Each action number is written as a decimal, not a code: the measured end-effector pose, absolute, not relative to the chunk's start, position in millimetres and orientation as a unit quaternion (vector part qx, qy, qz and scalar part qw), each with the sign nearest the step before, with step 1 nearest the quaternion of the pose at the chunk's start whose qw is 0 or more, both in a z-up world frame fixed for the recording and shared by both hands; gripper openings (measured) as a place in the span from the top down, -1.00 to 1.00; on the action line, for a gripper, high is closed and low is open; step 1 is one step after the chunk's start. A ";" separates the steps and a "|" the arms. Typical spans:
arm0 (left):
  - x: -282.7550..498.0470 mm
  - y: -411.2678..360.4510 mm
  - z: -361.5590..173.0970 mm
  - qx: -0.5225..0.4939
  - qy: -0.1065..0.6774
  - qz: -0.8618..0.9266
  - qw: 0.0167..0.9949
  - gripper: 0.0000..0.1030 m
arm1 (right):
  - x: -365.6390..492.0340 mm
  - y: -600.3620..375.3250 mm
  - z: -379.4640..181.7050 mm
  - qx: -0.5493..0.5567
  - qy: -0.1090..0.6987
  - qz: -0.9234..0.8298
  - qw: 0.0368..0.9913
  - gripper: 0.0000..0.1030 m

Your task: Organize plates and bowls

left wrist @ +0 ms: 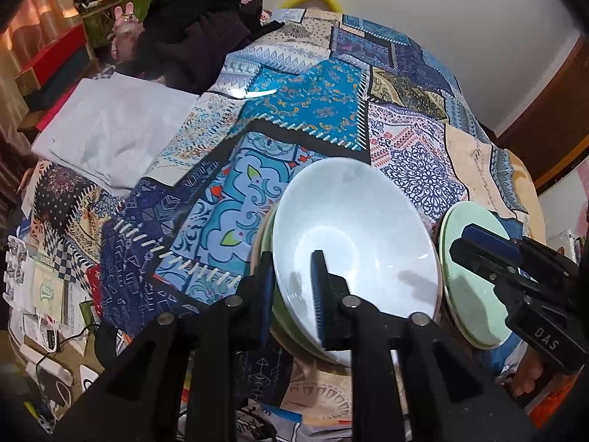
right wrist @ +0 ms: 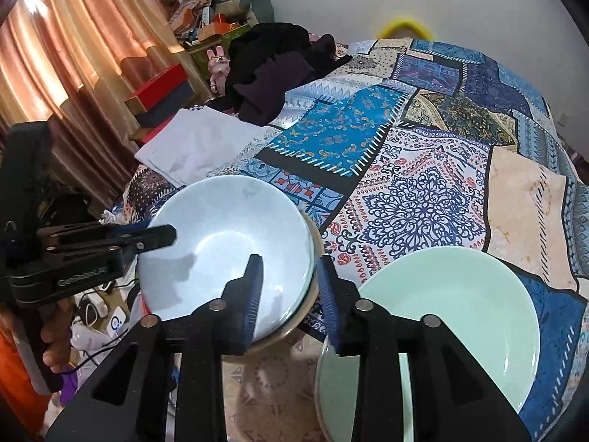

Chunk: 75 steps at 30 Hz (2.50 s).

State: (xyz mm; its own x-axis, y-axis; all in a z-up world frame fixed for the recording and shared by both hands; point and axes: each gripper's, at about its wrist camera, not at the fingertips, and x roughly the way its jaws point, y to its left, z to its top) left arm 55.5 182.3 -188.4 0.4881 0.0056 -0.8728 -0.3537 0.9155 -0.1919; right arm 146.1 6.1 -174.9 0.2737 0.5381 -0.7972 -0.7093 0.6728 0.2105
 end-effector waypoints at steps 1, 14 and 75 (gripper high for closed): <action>53.4 182.8 -186.1 -0.171 0.489 0.110 0.848 0.42 | 146.3 5.9 -175.4 -0.093 0.457 0.393 0.792 0.35; 40.4 199.8 -214.0 -0.189 0.509 0.101 0.834 0.15 | 153.7 13.1 -199.0 -0.099 0.487 0.386 0.777 0.23; 65.1 156.2 -197.1 -0.218 0.504 0.064 0.834 0.17 | 162.0 -4.3 -180.8 -0.050 0.483 0.378 0.788 0.38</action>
State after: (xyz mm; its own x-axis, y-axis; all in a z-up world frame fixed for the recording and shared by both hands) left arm 65.1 156.2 -197.1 0.4845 -0.1134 -0.8674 -0.3258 0.8968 -0.2993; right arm 162.0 -4.3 -180.8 0.2469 0.5472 -0.7997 -0.6447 0.7089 0.2860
